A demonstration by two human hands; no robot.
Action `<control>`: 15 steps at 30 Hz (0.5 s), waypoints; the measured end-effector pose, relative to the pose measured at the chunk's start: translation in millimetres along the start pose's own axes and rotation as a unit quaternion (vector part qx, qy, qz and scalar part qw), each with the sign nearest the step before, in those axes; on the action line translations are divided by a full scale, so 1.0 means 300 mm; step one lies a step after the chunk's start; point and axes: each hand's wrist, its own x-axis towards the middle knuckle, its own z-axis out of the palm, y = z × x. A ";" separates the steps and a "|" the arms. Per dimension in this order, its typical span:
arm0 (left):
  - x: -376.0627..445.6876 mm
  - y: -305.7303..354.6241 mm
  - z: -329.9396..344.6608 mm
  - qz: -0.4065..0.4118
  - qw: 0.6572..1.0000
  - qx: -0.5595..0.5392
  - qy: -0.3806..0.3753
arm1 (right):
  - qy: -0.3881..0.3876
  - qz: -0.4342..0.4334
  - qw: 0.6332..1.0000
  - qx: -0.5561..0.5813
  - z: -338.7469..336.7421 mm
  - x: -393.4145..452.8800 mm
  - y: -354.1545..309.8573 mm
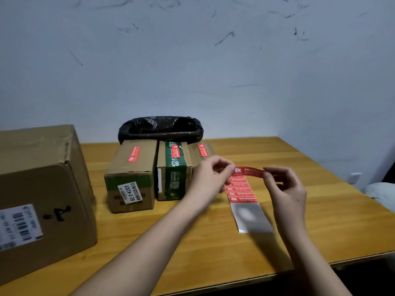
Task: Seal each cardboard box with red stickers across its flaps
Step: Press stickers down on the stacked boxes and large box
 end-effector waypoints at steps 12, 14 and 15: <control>-0.103 0.258 -0.470 0.159 0.941 0.204 0.217 | -0.123 0.036 0.977 0.172 0.384 0.056 -0.376; -0.111 0.280 -0.531 0.161 0.931 0.222 0.241 | -0.146 0.045 0.972 0.177 0.439 0.060 -0.425; -0.126 0.292 -0.577 0.161 0.924 0.231 0.257 | -0.166 0.047 0.969 0.178 0.480 0.055 -0.458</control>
